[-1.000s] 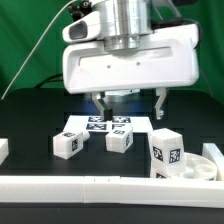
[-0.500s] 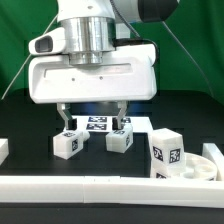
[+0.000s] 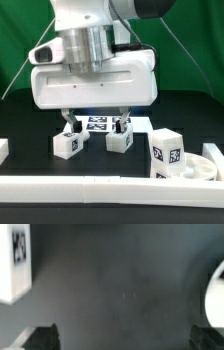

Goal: Assemble stool

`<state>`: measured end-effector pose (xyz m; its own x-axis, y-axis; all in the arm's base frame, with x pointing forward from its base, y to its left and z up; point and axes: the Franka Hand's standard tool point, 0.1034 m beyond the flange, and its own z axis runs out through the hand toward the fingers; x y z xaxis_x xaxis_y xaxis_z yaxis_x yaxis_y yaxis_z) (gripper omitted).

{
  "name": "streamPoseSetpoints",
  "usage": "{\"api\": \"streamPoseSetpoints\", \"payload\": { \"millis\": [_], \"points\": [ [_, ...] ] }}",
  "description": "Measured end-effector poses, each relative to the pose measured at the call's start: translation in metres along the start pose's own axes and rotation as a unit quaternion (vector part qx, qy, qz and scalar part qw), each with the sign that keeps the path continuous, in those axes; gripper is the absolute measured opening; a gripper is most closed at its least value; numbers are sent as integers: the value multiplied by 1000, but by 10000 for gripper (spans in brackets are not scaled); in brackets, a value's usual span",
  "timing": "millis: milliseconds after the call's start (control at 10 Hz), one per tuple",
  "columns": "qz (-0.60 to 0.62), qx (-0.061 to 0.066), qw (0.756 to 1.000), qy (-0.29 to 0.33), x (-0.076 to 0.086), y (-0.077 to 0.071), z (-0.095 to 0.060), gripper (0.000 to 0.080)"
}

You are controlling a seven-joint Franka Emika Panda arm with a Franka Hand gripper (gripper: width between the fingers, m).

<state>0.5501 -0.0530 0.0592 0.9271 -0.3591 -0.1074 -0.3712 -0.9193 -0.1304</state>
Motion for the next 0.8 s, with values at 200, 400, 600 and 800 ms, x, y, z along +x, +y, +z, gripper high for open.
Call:
{"api": "streamPoseSetpoints", "payload": {
  "millis": [200, 400, 600, 800],
  "points": [
    [25, 1, 998, -54, -14, -7, 10, 648],
    [27, 3, 989, -143, -29, -7, 13, 648],
    [30, 5, 976, -215, -30, -6, 15, 648],
    [32, 5, 961, -274, -40, -3, 23, 648]
  ]
}}
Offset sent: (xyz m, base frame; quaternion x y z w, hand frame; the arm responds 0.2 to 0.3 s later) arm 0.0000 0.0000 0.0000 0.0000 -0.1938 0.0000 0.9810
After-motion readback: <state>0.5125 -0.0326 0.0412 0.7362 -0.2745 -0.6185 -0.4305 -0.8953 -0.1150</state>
